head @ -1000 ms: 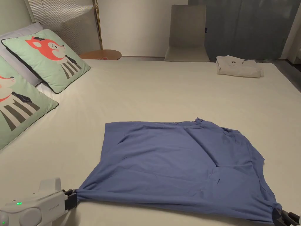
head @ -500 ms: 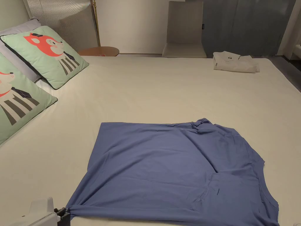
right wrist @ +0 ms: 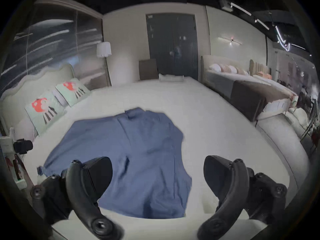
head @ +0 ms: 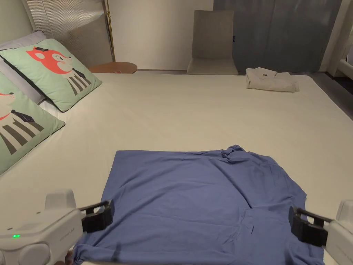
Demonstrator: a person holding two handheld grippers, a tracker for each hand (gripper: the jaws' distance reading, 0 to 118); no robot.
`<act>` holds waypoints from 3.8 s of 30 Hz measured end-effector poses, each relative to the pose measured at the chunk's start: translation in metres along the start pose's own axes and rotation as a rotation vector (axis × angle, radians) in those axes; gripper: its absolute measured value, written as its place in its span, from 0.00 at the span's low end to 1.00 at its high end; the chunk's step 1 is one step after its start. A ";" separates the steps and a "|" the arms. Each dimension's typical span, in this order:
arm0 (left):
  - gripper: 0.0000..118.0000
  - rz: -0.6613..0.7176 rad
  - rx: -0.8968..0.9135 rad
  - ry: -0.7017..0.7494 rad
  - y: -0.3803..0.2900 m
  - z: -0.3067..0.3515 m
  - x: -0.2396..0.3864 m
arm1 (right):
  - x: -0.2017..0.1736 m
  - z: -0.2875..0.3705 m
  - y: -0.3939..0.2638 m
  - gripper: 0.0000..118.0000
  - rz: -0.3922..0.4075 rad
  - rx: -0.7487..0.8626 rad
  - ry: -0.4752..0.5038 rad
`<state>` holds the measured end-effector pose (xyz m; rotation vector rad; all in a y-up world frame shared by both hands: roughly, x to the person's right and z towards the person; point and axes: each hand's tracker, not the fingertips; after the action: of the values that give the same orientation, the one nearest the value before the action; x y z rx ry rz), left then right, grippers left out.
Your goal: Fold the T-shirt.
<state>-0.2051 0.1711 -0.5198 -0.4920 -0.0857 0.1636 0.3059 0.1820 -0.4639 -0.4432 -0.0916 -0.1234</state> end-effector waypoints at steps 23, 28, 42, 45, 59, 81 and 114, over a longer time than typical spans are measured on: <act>0.00 -0.143 0.333 -0.063 0.042 0.012 0.080 | -0.056 0.025 0.047 0.01 0.131 0.321 -0.048; 0.00 -0.164 0.184 -0.028 0.035 0.006 0.060 | -0.053 0.020 0.041 0.01 0.128 0.309 -0.043; 0.85 -0.067 -0.297 0.108 -0.038 -0.006 -0.027 | -0.056 0.006 0.024 0.01 0.123 0.244 -0.017; 0.91 -0.054 -0.322 0.138 -0.059 -0.013 -0.042 | -0.058 0.004 0.021 0.01 0.125 0.235 -0.013; 0.04 -0.053 -0.327 0.146 -0.086 -0.019 -0.040 | -0.039 -0.003 -0.009 0.01 0.088 0.080 -0.056; 0.04 -0.041 -0.228 0.097 -0.048 -0.011 -0.003 | 0.009 -0.012 -0.117 0.09 0.018 -0.305 -0.072; 0.04 -0.145 -0.358 0.217 0.010 -0.223 -0.018 | 0.013 -0.261 -0.006 0.09 0.055 -0.410 -0.083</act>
<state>-0.1969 0.0734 -0.7212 -0.8544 0.0638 -0.0506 0.3343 0.0625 -0.6949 -0.8598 -0.1362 -0.0693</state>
